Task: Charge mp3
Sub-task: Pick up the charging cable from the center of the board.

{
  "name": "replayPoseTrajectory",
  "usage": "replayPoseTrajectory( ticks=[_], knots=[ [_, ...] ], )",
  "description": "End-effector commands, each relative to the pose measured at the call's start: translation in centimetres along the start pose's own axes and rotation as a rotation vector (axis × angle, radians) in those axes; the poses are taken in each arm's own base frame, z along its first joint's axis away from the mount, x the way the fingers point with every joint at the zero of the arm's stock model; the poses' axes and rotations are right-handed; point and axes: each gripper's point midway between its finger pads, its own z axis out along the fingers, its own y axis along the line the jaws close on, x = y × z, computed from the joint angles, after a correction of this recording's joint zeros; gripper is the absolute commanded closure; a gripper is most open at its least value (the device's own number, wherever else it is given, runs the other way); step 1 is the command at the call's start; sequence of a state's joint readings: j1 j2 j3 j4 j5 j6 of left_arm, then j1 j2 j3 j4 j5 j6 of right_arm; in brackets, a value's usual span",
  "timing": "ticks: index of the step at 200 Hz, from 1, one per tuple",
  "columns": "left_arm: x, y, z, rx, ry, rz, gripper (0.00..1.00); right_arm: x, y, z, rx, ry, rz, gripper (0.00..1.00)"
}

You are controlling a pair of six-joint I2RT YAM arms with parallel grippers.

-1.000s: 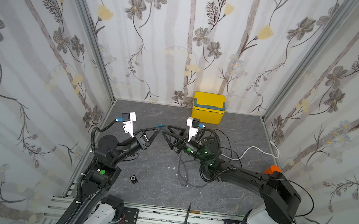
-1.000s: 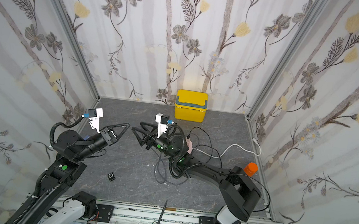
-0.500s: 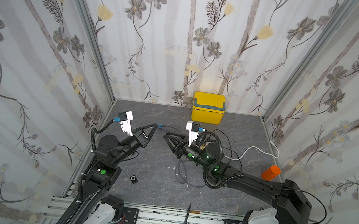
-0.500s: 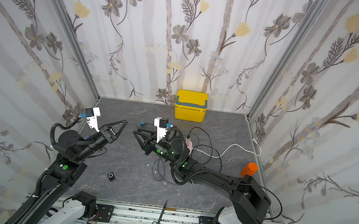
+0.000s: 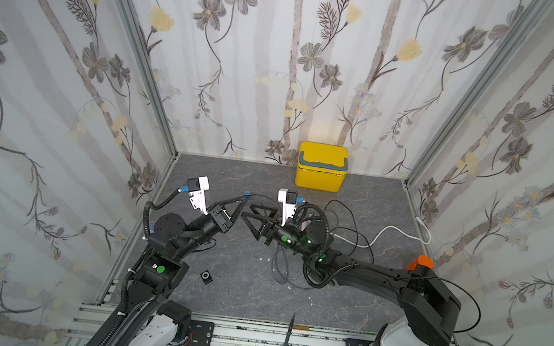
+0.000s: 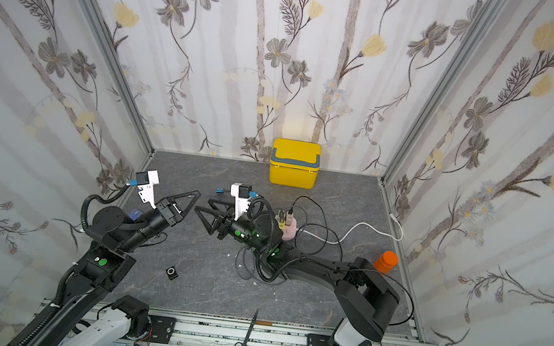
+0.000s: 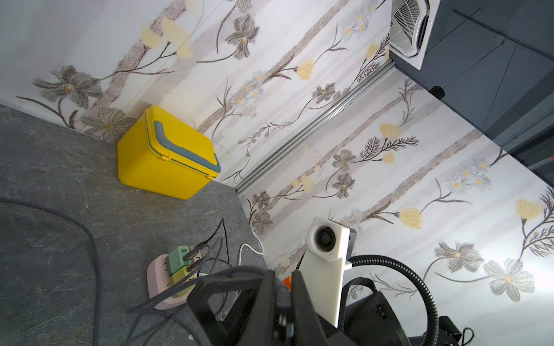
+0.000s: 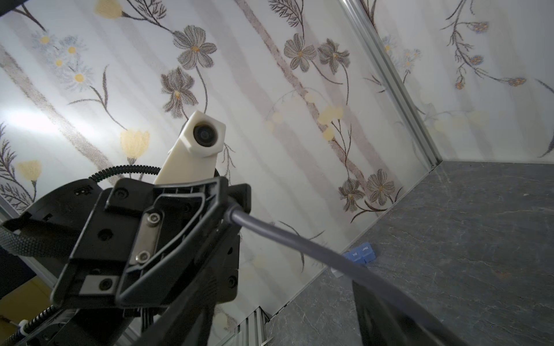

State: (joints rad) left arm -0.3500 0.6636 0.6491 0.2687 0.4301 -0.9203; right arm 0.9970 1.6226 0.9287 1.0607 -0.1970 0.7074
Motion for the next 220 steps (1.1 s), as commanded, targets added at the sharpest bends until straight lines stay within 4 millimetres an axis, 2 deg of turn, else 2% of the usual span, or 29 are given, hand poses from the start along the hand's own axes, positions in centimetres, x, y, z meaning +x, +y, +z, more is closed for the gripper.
replayPoseTrajectory(
  ticks=[1, 34, 73, 101, 127, 142, 167, 183, 220],
  knots=[
    [-0.6, -1.3, -0.2, 0.065, -0.036, -0.02, 1.0, -3.8, 1.5, -0.8, -0.072, -0.188, 0.023, 0.3],
    [-0.2, -1.1, -0.2, 0.077, -0.031, -0.051, 1.0, -5.4, 2.1, -2.1, -0.17, -0.293, 0.071, 0.28],
    [-0.1, -0.1, -0.2, 0.049, -0.047, -0.066, 1.0, -5.4, 2.9, -2.8, -0.291, -0.325, 0.127, 0.28],
    [0.6, 0.1, 0.5, 0.051, -0.012, -0.073, 1.0, -5.7, 3.0, -3.1, -0.314, -0.341, 0.134, 0.33],
    [0.9, 0.5, 0.6, 0.049, -0.022, -0.088, 1.0, -5.7, 3.3, -2.8, -0.31, -0.322, 0.12, 0.45],
    [1.1, 0.5, 0.8, 0.06, -0.019, -0.095, 1.0, -5.7, 3.1, -3.0, -0.308, -0.333, 0.123, 0.55],
    [1.3, 0.6, 1.0, 0.054, -0.023, -0.102, 1.0, -5.5, 3.0, -3.1, -0.318, -0.331, 0.139, 0.87],
    [1.3, 0.7, 1.1, 0.052, -0.03, -0.113, 1.0, -5.2, 2.9, -2.8, -0.309, -0.311, 0.143, 1.0],
    [1.4, 0.4, 1.1, 0.028, 0.002, -0.065, 0.67, -5.5, 2.3, -3.2, -0.253, -0.308, 0.124, 1.0]
  ],
)
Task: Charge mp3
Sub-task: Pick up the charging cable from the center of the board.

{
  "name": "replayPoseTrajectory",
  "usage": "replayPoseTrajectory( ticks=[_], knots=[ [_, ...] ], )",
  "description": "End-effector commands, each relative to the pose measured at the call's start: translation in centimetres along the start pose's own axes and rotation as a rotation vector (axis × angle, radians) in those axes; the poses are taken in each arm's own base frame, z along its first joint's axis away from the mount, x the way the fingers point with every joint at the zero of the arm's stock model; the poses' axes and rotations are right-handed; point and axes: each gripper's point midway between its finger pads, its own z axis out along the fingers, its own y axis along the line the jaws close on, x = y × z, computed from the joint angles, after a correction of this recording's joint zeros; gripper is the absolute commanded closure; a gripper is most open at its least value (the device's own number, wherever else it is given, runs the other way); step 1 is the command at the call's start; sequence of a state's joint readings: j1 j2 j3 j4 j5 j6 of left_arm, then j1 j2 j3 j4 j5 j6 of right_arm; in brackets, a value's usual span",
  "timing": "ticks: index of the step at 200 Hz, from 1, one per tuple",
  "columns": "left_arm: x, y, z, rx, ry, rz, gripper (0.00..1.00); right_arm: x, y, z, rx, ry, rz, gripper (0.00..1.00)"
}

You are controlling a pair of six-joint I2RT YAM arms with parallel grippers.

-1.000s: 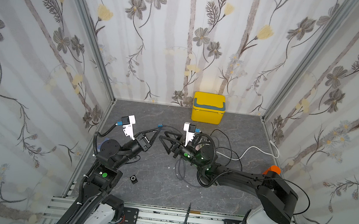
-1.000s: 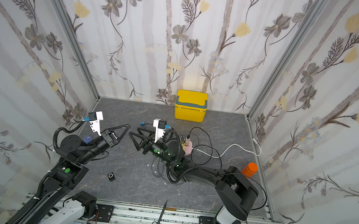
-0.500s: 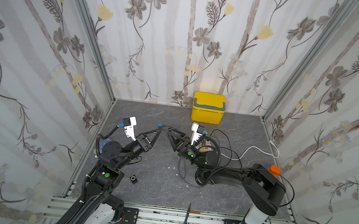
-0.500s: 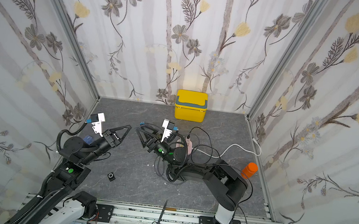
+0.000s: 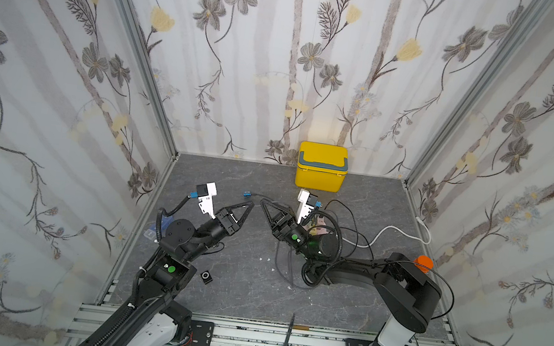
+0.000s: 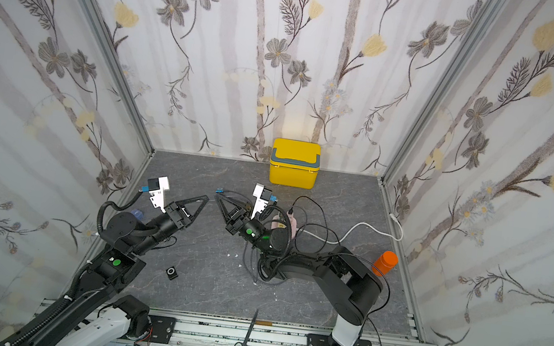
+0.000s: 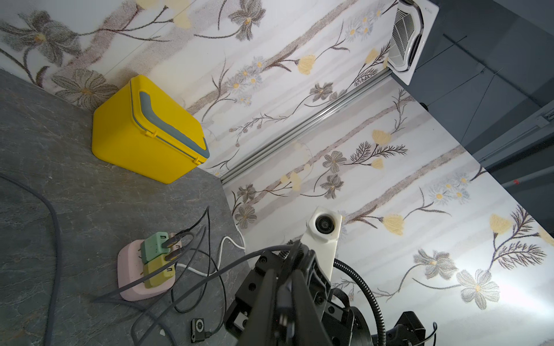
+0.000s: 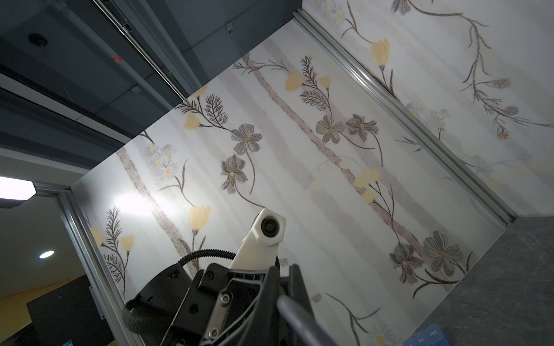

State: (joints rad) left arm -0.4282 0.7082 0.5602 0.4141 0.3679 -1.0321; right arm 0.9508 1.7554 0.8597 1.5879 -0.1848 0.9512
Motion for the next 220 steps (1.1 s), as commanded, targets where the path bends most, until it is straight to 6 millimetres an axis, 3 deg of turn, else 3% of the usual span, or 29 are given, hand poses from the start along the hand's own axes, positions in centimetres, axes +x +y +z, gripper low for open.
replayPoseTrajectory(
  ticks=[1, 27, 37, 40, 48, 63, 106, 140, 171, 220],
  knots=[
    [-0.4, -1.1, -0.1, 0.005, 0.0, 0.061, 0.66, -1.8, 2.2, -0.1, -0.061, -0.045, -0.035, 1.0],
    [-0.1, -1.7, -0.9, -0.067, 0.076, 0.313, 0.47, -2.2, 1.1, 0.0, 0.046, 0.009, -0.081, 1.0],
    [0.1, -1.2, -1.4, -0.118, 0.11, 0.412, 0.45, -2.0, 0.3, 0.0, 0.098, 0.047, -0.105, 1.0],
    [0.1, -1.2, -1.5, -0.128, 0.117, 0.444, 0.45, -2.8, 1.2, 0.1, 0.091, 0.041, -0.118, 1.0],
    [0.1, -0.9, -1.8, -0.156, 0.14, 0.512, 0.44, -2.7, 0.7, 0.2, 0.133, 0.081, -0.13, 1.0],
    [0.2, 0.2, -2.1, -0.218, 0.176, 0.61, 0.5, -2.7, -0.2, 0.3, 0.202, 0.148, -0.139, 1.0],
    [0.8, 2.5, -2.7, -0.275, 0.28, 0.955, 0.47, -4.1, -0.5, 0.5, 0.277, 0.248, -0.19, 1.0],
    [1.5, 0.7, -2.4, -0.123, 0.251, 1.143, 0.55, -4.2, 0.0, 0.9, 0.319, 0.347, -0.23, 1.0],
    [1.5, 1.2, -0.9, -0.12, 0.3, 1.223, 0.57, -3.7, 0.3, 1.0, 0.335, 0.407, -0.203, 1.0],
    [0.8, 0.4, 1.1, -0.091, 0.295, 1.334, 0.66, -3.1, 0.6, 1.0, 0.323, 0.44, -0.155, 1.0]
  ],
)
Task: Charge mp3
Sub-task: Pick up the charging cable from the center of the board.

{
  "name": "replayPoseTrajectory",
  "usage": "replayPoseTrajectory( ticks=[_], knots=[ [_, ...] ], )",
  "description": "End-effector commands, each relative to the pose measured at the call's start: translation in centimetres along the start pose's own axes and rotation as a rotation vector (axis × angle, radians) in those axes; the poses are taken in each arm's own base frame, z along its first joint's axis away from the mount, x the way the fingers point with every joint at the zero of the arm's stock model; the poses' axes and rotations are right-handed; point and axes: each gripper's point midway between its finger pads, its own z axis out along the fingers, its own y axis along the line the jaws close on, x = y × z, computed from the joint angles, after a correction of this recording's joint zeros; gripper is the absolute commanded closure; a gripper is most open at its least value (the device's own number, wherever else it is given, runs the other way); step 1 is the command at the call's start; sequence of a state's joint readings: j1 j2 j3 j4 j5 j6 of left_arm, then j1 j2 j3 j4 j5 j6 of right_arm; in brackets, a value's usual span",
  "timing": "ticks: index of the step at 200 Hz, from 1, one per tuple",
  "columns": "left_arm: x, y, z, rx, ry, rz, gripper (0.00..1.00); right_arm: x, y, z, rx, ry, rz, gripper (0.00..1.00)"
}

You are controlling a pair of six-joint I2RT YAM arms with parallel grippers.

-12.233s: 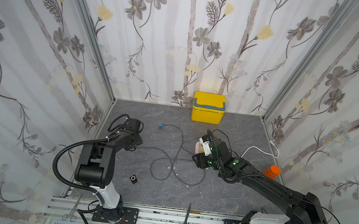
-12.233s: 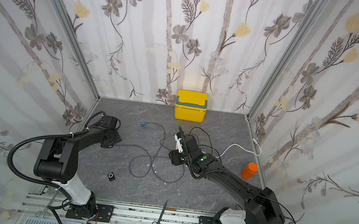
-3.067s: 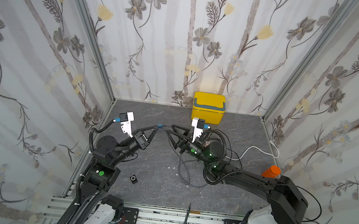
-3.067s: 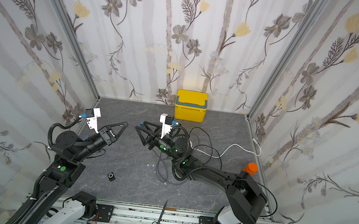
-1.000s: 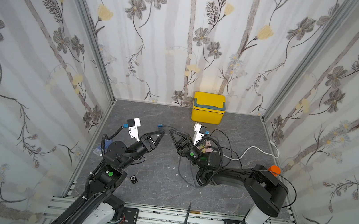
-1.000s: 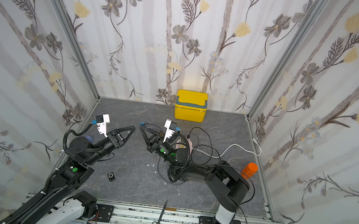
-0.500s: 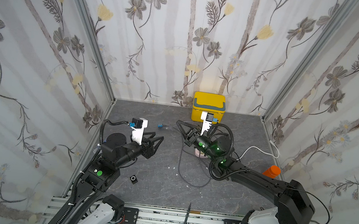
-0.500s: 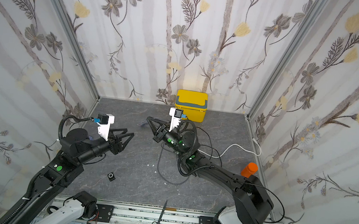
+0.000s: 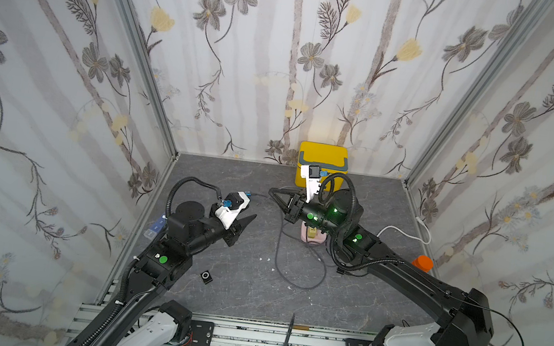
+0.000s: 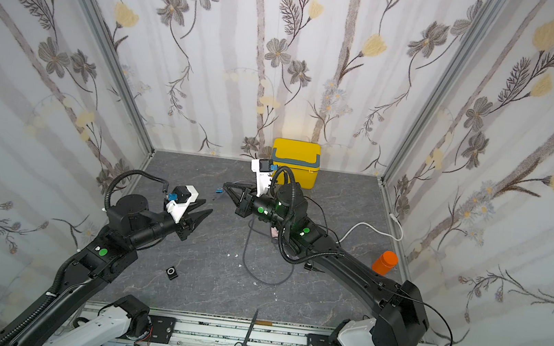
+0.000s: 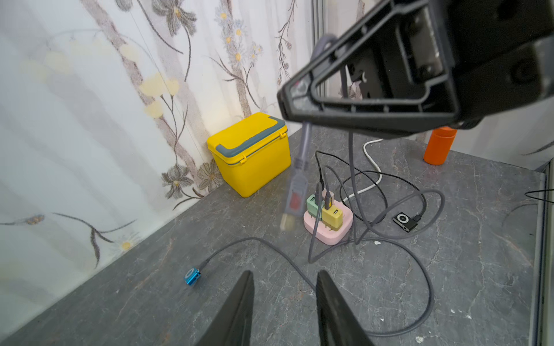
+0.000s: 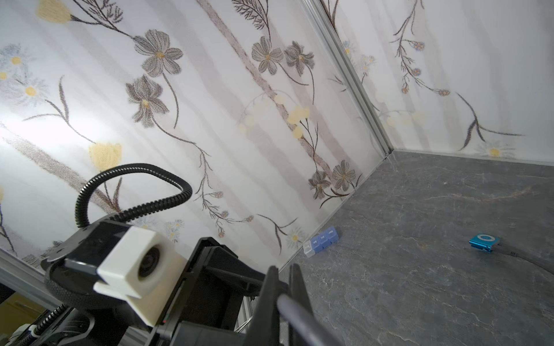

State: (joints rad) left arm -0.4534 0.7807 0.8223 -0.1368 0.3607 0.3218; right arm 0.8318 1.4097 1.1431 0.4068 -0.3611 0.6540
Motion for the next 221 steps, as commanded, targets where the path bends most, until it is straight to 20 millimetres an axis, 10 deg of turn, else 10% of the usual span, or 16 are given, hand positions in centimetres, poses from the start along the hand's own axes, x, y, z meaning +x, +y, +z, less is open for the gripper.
replayPoseTrajectory(
  ticks=[1, 221],
  knots=[
    [-2.0, 0.3, 0.4, -0.008, -0.057, 0.113, 0.66, 0.2, 0.8, 0.0, -0.034, 0.024, 0.014, 1.0],
    [-0.1, -0.6, 2.3, -0.037, 0.058, 0.225, 0.79, 0.5, 0.6, -0.7, -0.022, 0.018, 0.06, 1.0]
  ],
)
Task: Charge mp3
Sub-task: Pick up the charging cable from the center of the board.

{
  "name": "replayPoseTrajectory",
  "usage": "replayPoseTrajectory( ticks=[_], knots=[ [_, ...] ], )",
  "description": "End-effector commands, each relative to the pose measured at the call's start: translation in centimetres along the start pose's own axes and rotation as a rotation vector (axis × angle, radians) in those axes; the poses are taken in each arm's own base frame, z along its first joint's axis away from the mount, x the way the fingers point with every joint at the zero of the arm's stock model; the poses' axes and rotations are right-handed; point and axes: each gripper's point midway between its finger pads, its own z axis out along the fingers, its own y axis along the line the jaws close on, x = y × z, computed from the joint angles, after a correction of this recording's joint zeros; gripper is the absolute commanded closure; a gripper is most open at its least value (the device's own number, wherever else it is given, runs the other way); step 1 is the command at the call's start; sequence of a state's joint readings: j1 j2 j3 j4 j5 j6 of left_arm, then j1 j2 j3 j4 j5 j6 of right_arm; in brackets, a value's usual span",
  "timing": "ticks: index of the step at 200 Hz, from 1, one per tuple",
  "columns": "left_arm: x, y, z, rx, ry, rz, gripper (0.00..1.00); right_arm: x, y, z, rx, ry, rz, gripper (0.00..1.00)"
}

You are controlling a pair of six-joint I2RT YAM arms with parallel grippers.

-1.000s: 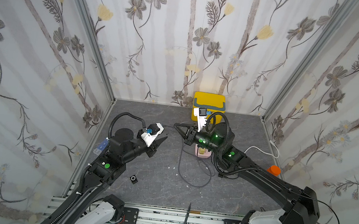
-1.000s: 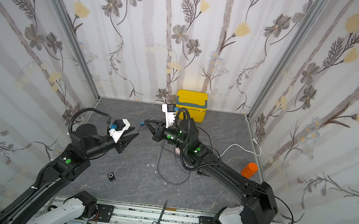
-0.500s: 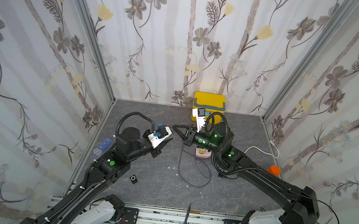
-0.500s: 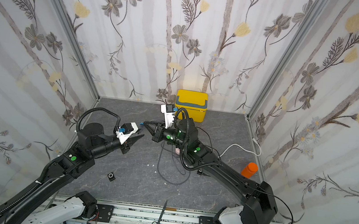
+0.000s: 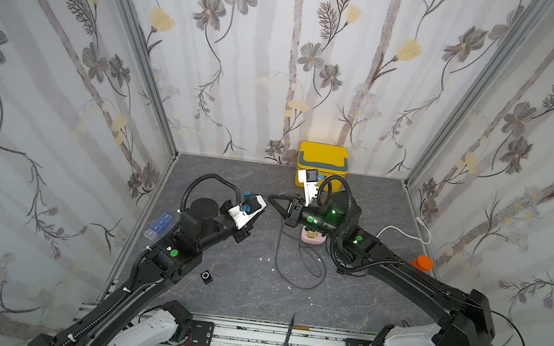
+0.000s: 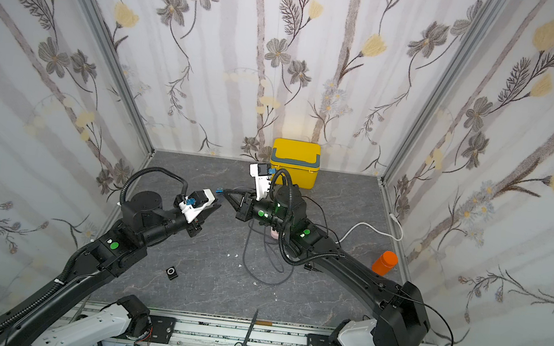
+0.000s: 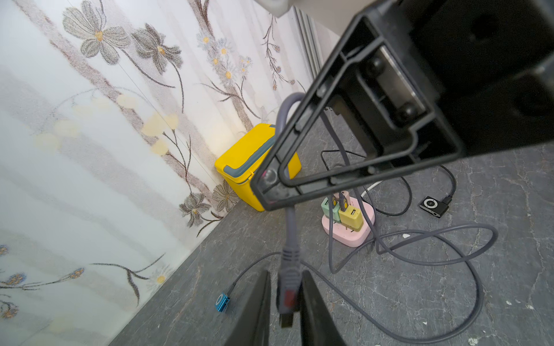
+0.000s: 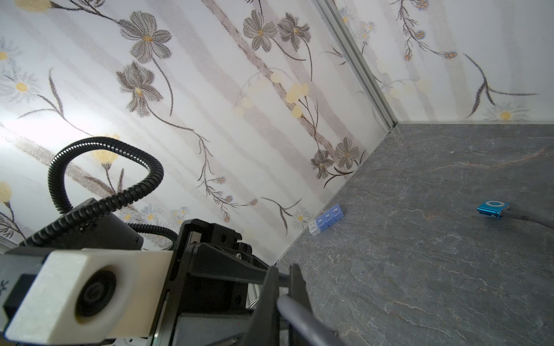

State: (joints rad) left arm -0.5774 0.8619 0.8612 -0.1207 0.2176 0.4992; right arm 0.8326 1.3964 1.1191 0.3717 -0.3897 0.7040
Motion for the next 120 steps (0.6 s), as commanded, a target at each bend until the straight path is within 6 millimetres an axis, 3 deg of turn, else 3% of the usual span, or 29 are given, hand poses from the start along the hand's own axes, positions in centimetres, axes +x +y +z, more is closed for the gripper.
replayPoseTrajectory(
  ticks=[1, 120],
  knots=[
    [0.3, 0.4, 0.1, -0.025, 0.025, 0.031, 0.79, -0.9, 1.0, -0.4, -0.026, -0.033, -0.007, 1.0],
    [0.2, -0.1, -0.4, -0.009, 0.015, 0.029, 0.74, 0.0, 0.4, 0.0, -0.01, 0.0, 0.014, 1.0]
  ],
)
